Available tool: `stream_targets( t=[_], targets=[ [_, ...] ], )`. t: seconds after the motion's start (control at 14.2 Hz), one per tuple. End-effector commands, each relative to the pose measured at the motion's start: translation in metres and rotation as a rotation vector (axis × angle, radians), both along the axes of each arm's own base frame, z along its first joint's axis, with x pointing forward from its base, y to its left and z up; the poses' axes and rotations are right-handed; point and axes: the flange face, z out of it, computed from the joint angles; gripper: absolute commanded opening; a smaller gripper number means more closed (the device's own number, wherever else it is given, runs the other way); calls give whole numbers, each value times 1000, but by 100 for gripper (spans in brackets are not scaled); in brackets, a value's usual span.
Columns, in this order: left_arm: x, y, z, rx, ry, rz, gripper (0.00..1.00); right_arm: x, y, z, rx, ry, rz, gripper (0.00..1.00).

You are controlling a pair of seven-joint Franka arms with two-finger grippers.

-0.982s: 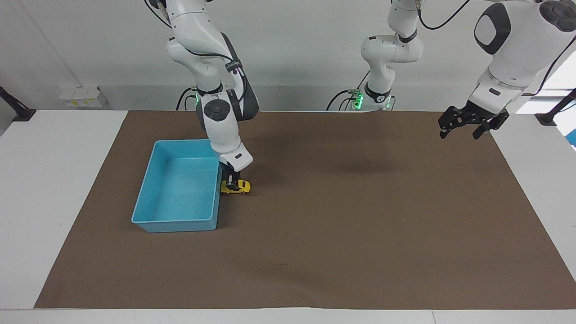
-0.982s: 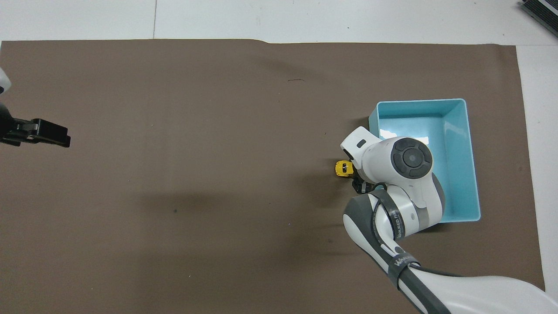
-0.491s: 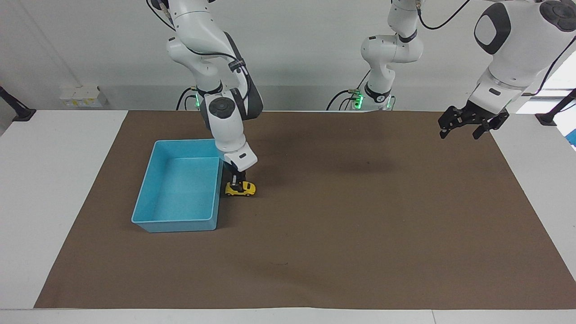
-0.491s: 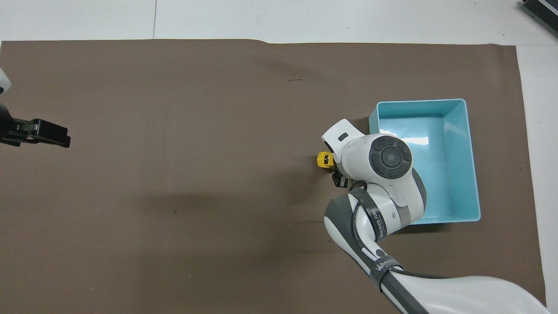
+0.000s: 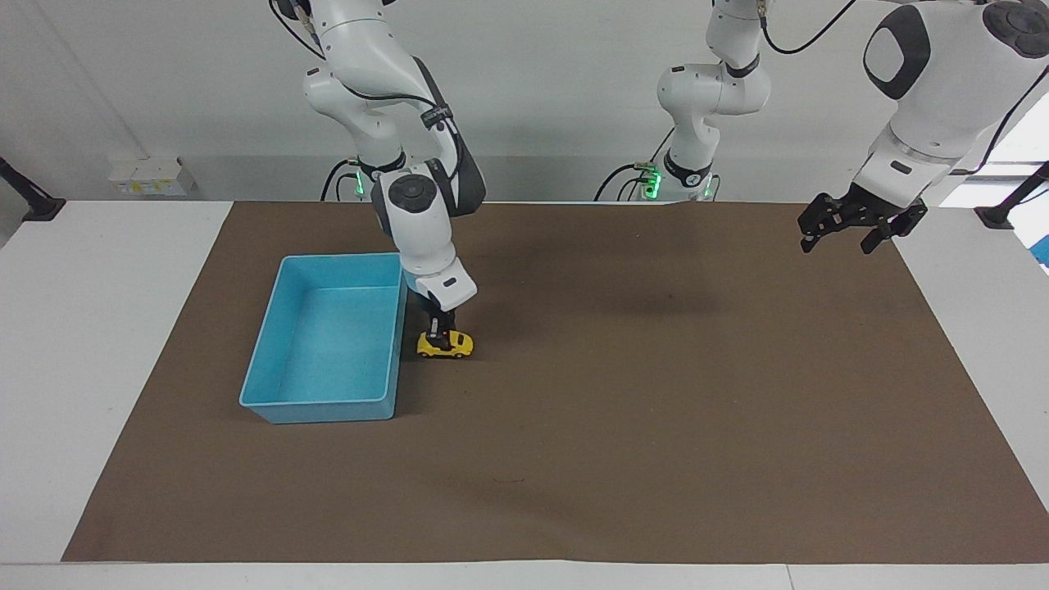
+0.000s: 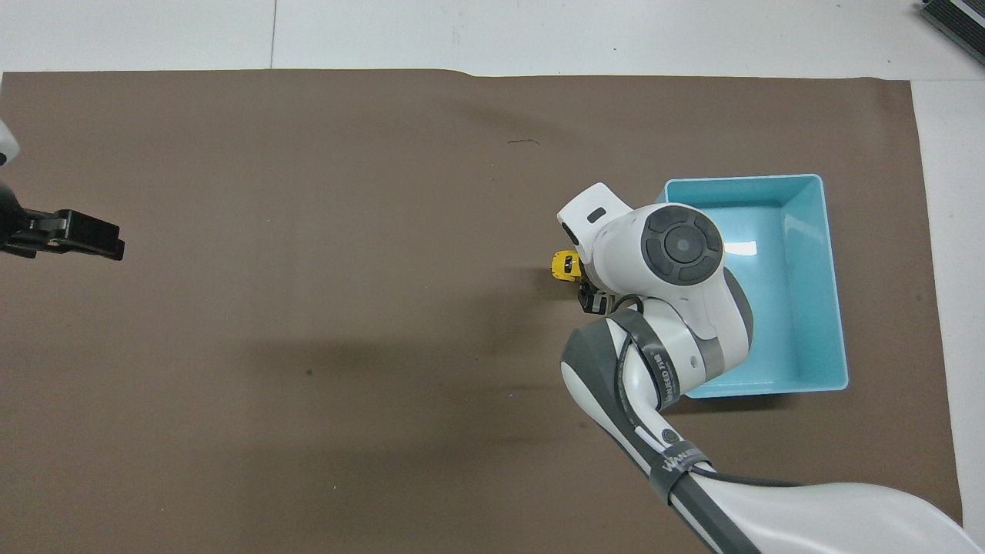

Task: Wind up and store yellow beetle car
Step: 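Grasp the yellow car with the right gripper and lift it, then lower the car into the blue box and open the right gripper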

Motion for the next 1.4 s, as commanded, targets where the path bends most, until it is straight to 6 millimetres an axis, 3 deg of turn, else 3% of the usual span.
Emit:
stream_targets(
  t=[0.0,0.21,0.49,0.91,1.12,1.33],
  targets=[
    [-5,2,5,17,-3,11,100,9,-9,41,-22,14,-8,0],
    [-5,2,5,17,-3,11,100,7,-41,70,-39,48,22,0],
    [-5,2,5,17,-3,11,100,6,-100,80,-67,115,84,0],
    [-5,2,5,17,-3,11,100,-19,-190,47,-75,148,118,0],
    [-5,2,6,17,-4,11,100,-23,-215,40,-80,140,119,0],
    [-5,2,5,17,-3,11,100,-27,-214,13,-78,106,128,0]
  ],
)
